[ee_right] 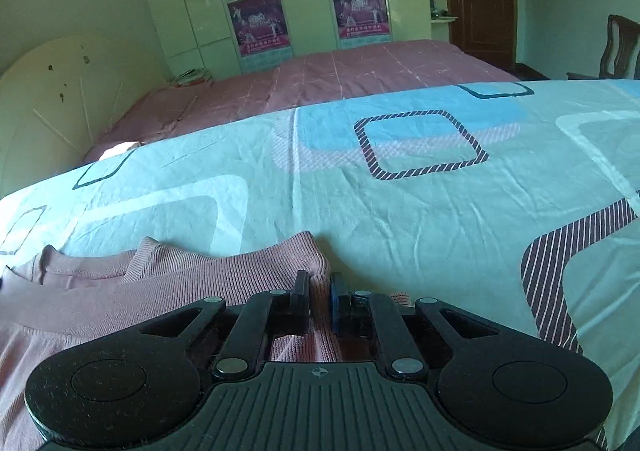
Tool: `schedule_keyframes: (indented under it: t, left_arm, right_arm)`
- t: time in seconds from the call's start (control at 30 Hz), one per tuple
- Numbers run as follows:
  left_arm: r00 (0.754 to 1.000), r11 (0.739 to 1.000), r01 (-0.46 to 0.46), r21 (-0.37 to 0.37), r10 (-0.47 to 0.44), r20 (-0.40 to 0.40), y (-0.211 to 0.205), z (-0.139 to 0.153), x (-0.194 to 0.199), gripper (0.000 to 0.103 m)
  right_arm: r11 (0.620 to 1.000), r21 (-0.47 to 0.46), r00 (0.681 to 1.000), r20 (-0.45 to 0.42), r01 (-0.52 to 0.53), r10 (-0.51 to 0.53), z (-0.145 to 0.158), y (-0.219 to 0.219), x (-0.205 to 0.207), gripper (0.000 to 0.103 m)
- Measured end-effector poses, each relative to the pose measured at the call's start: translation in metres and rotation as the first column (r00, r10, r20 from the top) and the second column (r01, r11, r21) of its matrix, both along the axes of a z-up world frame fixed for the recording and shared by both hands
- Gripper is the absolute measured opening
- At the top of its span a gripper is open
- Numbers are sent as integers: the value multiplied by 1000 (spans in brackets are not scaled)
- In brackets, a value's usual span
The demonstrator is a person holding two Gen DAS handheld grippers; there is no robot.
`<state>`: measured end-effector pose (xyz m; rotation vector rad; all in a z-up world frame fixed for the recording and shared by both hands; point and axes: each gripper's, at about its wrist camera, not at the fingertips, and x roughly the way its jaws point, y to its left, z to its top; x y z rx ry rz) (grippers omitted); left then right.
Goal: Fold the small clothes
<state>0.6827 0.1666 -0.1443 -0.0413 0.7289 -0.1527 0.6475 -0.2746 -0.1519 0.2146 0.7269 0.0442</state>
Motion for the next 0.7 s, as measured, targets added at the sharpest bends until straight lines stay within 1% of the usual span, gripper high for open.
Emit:
schedule_keyframes:
  t: [0.03,0.07,0.1,0.13,0.17,0.2,0.23,0.27,0.33,0.37,0.43,0.47,0.53,0.6,0.63,0.7]
  left_arm:
    - [1000,1000,4,-11,-4,-3,3,0,-2,10]
    - [1000,1000,2,-22,-2,-7,6,3,-4,18]
    - [1000,1000,3,-21,-3,-2,6,9,-8,28]
    - [1000,1000,15,-5,-15,26,4,16,-16,33]
    - [997,999,34,12,-34,63,-1,25,-27,39]
    - [995,998,58,12,-59,83,-8,33,-38,40]
    - [992,996,93,-6,-92,88,-17,39,-48,40]
    - [988,991,136,-21,-134,83,-30,41,-55,41]
    - [975,975,219,-20,-218,52,-60,39,-66,41]
    - [967,967,254,-23,-253,29,-73,35,-67,41]
    - [956,956,292,-21,-293,-14,-98,24,-64,41]
    - [954,955,296,-12,-296,-41,-107,17,-58,41]
    - [963,965,261,17,-259,-70,-114,3,-45,44]
    - [972,974,225,-21,-225,-65,-108,-3,-35,49]
    - [975,977,212,-32,-213,-65,-107,-3,-32,49]
    - [977,979,202,-28,-204,-65,-109,0,-33,48]
  right_arm:
    - [1000,-4,1000,-2,-3,3,2,0,0,9]
    - [1000,-19,1000,-5,-2,2,5,1,-1,21]
    - [998,-66,1000,12,16,-16,11,6,-6,34]
    - [995,-104,998,64,14,-7,21,10,-14,59]
    - [995,-93,994,106,-27,37,29,15,-24,60]
    - [995,-62,990,107,-80,86,36,20,-29,60]
    - [990,-59,986,93,-130,135,41,32,-35,60]
    - [981,-72,979,81,-181,187,44,46,-42,54]
    - [957,-51,957,41,-286,288,43,74,-51,44]
    - [940,-42,941,6,-338,339,38,93,-53,38]
    - [915,-49,916,-39,-400,398,29,122,-52,25]
    - [913,-60,914,-51,-404,402,24,133,-49,25]
    - [926,-93,930,-73,-365,359,13,146,-36,25]
    - [941,-81,944,-58,-329,325,10,150,-25,27]
    - [945,-83,948,-55,-318,314,10,151,-22,28]
    - [944,-92,948,-59,-316,311,11,153,-20,29]
